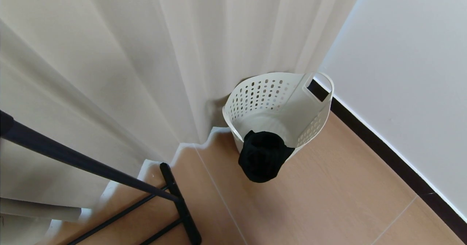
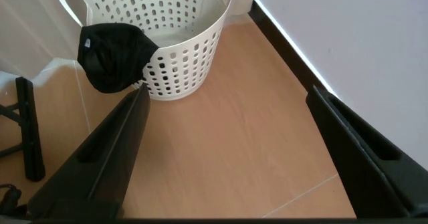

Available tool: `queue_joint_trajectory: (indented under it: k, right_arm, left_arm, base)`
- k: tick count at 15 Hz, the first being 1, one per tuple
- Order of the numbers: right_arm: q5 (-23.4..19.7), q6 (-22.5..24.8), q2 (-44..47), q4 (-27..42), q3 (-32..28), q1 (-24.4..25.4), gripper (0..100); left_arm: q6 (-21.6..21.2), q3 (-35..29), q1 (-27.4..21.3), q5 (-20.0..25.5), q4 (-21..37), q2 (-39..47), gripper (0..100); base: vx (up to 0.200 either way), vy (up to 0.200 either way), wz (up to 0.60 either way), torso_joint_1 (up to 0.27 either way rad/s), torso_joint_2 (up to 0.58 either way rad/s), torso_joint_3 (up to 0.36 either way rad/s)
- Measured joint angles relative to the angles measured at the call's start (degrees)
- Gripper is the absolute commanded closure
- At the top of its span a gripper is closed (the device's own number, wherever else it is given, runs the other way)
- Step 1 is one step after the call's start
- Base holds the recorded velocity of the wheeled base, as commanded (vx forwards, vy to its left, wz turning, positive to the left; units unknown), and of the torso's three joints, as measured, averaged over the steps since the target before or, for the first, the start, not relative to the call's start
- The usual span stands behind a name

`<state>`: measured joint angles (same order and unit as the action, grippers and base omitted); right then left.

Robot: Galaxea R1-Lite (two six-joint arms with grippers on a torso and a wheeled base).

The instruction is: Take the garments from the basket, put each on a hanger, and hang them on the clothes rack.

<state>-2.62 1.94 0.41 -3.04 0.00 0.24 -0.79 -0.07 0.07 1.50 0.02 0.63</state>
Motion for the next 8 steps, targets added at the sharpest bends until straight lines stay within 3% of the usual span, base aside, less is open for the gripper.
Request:
queue_joint_trajectory:
  k: [8]
  right_arm:
    - [0.1,0.0,0.0,-0.3,0.0,0.0,0]
  left_arm:
    - [0.0,0.0,0.0,0.0,0.0,0.0,0]
  base:
    - [0.000,0.000,0.00,0.001,0.00,-0.028]
